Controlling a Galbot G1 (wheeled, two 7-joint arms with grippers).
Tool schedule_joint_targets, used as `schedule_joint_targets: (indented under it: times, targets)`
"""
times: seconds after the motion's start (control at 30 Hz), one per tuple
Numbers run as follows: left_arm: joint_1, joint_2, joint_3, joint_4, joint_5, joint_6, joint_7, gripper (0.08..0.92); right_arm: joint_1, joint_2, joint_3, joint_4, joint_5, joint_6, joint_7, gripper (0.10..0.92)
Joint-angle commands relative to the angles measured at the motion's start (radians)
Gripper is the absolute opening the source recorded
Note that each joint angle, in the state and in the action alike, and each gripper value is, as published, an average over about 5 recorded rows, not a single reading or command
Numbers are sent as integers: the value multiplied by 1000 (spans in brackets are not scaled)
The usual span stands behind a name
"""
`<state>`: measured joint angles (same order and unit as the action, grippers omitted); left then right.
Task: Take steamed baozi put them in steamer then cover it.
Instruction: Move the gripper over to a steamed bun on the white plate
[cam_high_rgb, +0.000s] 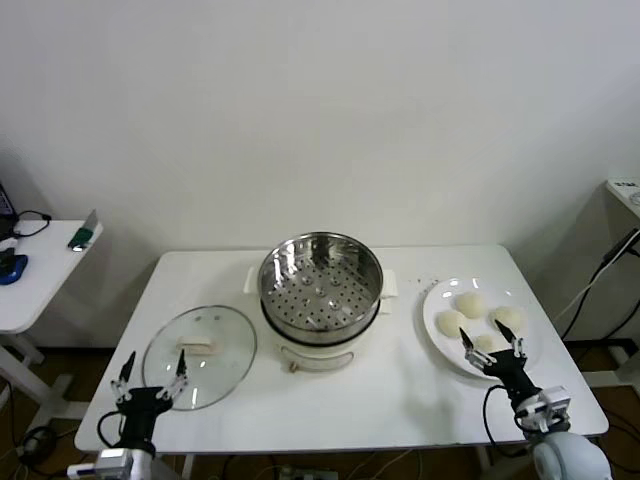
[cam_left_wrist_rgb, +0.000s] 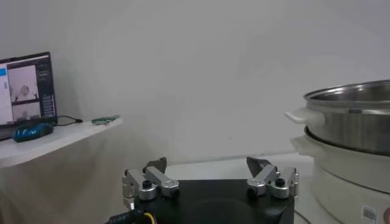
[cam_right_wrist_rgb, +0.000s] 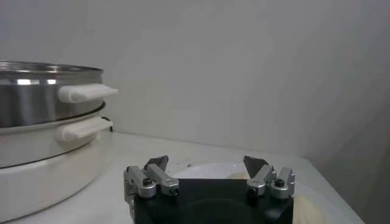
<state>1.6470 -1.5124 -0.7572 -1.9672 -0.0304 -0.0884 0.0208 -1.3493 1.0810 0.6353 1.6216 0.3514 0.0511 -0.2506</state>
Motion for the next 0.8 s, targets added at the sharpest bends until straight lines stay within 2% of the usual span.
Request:
schedule_joint_targets:
  times: [0.03,0.13,0.27,0.4,0.57,0.8]
  targets:
    - [-4,5,1,3,-3,1,-2,823,119,-142,-30,-66,-52,-29,-121,823]
    - [-6,9,3,3,-5,3,-1,823,220,-259,-85,-142,-108,-61,-236,823]
    - [-5,13,6,1,-14,11,2,823,422,-432,-214,-282,-215,-102,-464,823]
    - [-10,17,6,11,-16,12,2,823,634,-530,-380,-410,-294,-98,-679,823]
    - [-20,19,10,28,-13,12,1,823,936,-532,-640,-573,-391,-37,-845,823]
    - [-29,22,9,30,-12,23,-1,823,1293,-416,-1002,-834,-516,60,-920,823]
